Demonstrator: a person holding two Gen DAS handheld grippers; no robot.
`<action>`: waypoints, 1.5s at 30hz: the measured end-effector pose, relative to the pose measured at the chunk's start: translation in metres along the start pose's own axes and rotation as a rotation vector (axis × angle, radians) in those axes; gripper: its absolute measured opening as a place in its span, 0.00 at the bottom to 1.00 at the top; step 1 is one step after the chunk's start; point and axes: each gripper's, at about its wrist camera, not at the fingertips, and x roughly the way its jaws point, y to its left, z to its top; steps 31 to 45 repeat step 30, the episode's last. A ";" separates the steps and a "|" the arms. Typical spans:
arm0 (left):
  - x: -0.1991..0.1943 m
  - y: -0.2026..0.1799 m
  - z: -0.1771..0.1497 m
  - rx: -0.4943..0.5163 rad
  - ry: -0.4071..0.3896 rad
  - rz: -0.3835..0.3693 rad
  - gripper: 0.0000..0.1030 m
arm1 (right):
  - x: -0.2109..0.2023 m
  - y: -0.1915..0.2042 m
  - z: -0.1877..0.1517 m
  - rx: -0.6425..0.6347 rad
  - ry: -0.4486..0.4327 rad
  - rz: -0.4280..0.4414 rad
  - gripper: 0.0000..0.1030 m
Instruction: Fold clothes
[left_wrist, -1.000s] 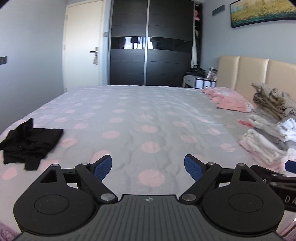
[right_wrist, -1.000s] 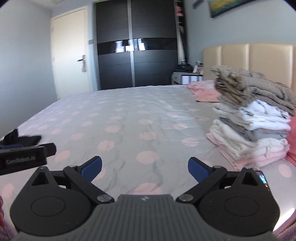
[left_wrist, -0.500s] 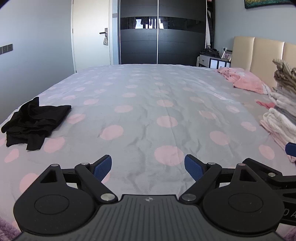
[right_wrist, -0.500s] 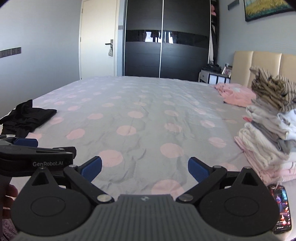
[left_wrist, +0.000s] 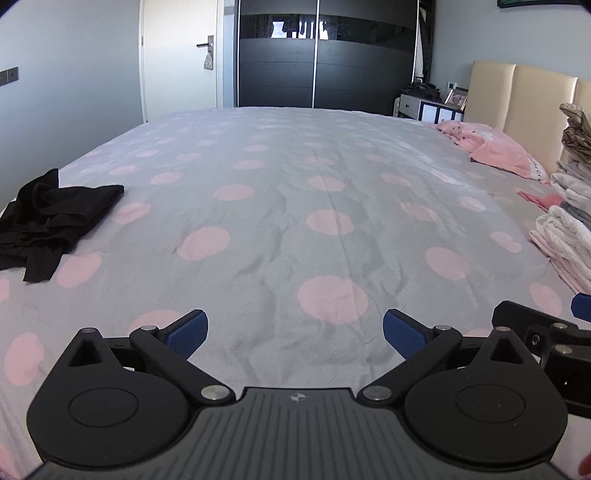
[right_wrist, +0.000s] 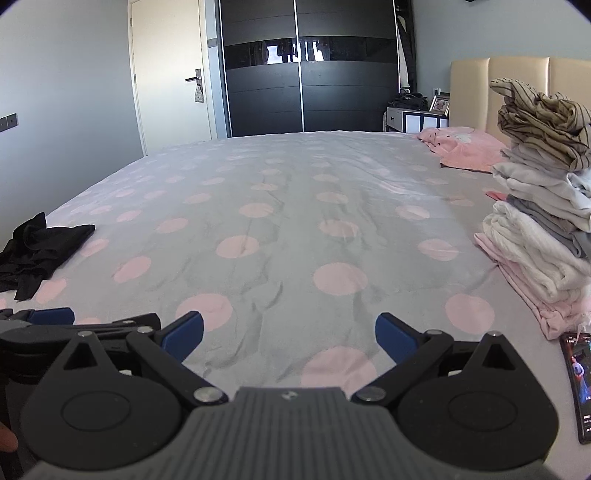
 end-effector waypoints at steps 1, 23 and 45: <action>0.000 0.000 0.000 0.002 0.003 0.004 1.00 | 0.002 0.000 0.000 0.003 0.007 0.007 0.97; -0.006 0.001 0.004 0.011 0.030 0.040 1.00 | 0.003 0.009 -0.006 -0.024 0.002 0.012 0.97; -0.007 0.002 0.004 0.012 0.030 0.043 1.00 | 0.002 0.010 -0.006 -0.024 0.002 0.014 0.97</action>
